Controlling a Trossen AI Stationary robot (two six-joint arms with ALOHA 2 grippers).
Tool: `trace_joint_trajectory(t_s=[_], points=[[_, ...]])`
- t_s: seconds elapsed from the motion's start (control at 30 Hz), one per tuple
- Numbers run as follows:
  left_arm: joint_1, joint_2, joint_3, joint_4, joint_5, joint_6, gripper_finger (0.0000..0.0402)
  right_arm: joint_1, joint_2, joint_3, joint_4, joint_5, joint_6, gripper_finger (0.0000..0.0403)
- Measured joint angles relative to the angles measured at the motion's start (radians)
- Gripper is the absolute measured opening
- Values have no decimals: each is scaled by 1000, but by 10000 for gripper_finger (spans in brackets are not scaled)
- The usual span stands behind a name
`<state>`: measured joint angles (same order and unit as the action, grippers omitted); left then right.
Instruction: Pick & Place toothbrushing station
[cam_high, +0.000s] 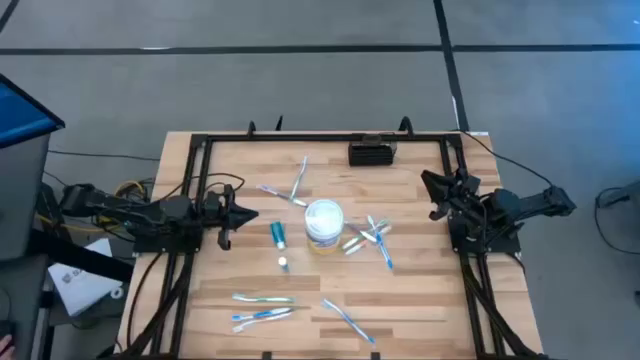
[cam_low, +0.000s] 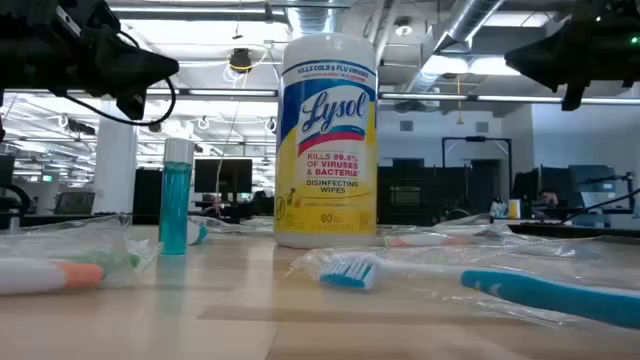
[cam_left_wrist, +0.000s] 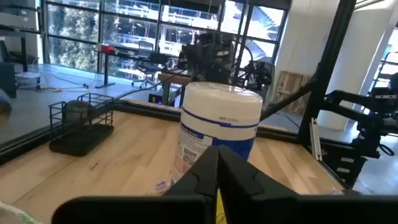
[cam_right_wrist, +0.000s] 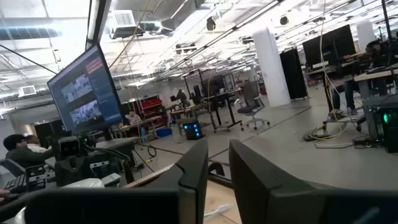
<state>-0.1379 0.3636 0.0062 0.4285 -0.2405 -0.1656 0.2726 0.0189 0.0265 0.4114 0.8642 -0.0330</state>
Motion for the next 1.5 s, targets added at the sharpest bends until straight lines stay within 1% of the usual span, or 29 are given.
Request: trace_joint_trajectory(t_s=[0.23,0.37,0.43,0.5,0.6,0.77,0.9,1.03,1.2,1.33,1.5], points=[[0,30,0,1,-40,6,4,0,0,0,0,0,0,58],[0,47,0,0,-26,-31,4,0,0,0,-5,0,0,58],[0,56,0,1,-7,-71,4,0,0,0,-12,0,0,58],[-1,67,0,0,34,-122,3,0,0,0,-12,0,0,58],[-9,84,0,0,85,-231,1,0,0,0,-12,0,6,58],[-76,163,3,-13,109,-347,1,0,0,0,-16,0,34,58],[-146,243,79,-147,89,-419,1,0,0,0,-19,0,34,58],[-210,320,192,-376,79,-501,1,0,0,0,-25,0,34,58],[-308,397,324,-581,81,-594,1,0,0,0,-38,0,34,58],[-406,475,404,-666,88,-715,1,0,0,0,-38,-1,34,58],[-515,627,510,-761,115,-856,1,0,0,0,-38,-2,34,58]])
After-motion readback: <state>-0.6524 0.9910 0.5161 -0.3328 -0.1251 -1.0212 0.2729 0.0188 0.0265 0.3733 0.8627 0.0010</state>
